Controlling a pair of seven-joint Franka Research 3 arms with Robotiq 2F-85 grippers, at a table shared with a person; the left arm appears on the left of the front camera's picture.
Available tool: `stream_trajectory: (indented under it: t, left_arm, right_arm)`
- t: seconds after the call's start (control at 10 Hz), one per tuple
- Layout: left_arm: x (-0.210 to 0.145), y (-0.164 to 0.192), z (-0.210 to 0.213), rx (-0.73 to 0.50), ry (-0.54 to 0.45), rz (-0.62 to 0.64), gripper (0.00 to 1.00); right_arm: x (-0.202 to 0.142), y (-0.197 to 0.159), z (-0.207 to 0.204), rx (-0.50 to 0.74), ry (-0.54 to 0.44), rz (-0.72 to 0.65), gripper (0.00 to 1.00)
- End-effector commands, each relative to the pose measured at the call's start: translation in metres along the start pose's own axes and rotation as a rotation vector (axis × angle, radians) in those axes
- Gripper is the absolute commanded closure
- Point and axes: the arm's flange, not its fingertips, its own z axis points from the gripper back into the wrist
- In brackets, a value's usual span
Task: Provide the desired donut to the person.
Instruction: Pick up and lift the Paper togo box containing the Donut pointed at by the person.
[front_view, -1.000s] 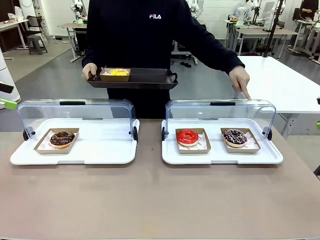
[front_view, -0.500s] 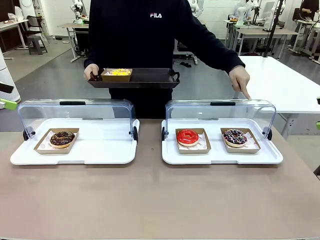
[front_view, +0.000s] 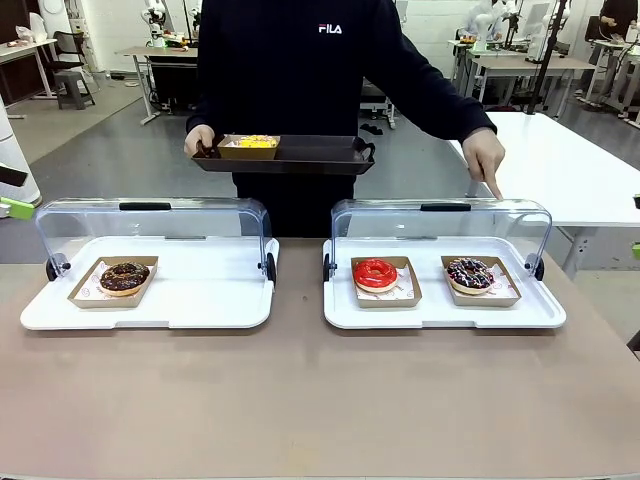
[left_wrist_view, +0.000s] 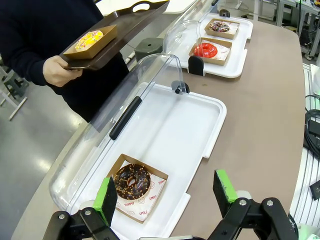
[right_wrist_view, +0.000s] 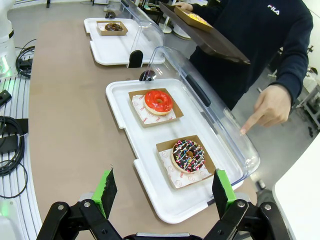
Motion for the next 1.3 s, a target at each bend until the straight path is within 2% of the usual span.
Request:
stream_trajectory:
  t: [0.0,0.6,0.7,0.8,1.0,1.2]
  left_arm:
    - [0.000,-0.002,0.000,0.001,-0.012,-0.002,0.00]
    - [0.000,-0.002,0.000,0.001,-0.012,-0.002,0.00]
    - [0.000,-0.002,0.000,0.001,-0.012,-0.002,0.00]
    - [0.000,-0.002,0.000,0.001,-0.012,-0.002,0.00]
    - [0.000,-0.002,0.000,0.001,-0.012,-0.002,0.00]
    - [0.000,-0.002,0.000,0.001,-0.012,-0.002,0.00]
  right_arm:
    - [-0.001,-0.003,-0.002,-0.010,-0.032,0.014,0.00]
    - [-0.001,-0.003,-0.002,-0.010,-0.032,0.014,0.00]
    - [0.000,0.000,0.000,0.000,0.000,0.000,0.00]
    - [0.008,0.002,-0.011,0.035,0.037,0.053,0.00]
    - [0.042,0.008,-0.059,0.081,0.246,0.093,0.00]
    - [0.048,0.000,-0.101,0.136,0.382,0.087,0.00]
